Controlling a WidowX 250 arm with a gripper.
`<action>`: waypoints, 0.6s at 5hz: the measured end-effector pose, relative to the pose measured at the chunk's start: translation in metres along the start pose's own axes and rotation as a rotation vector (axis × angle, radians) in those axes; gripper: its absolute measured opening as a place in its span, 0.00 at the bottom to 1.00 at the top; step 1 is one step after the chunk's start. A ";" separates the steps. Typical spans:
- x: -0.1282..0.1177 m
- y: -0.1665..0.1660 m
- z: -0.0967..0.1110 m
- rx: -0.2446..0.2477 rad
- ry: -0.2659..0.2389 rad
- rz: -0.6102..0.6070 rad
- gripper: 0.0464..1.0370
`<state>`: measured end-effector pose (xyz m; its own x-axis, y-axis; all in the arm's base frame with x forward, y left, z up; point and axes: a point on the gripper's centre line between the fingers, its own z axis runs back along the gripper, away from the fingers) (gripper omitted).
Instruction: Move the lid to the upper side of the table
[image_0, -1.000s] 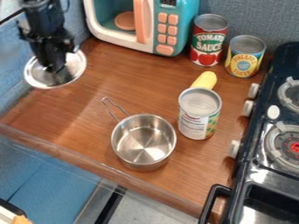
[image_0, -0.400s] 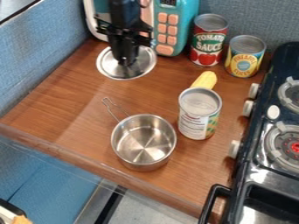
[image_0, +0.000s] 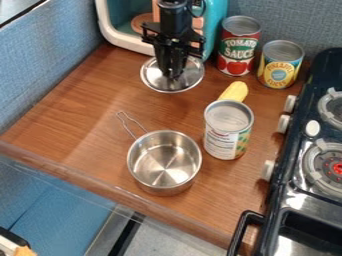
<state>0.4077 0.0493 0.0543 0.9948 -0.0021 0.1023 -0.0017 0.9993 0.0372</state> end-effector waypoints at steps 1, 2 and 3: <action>0.009 -0.004 -0.026 0.000 0.026 -0.005 0.24; 0.008 -0.020 -0.051 -0.012 0.064 -0.035 0.24; 0.008 -0.022 -0.055 -0.016 0.056 -0.034 0.24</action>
<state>0.4215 0.0290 -0.0002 0.9984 -0.0348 0.0455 0.0337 0.9991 0.0242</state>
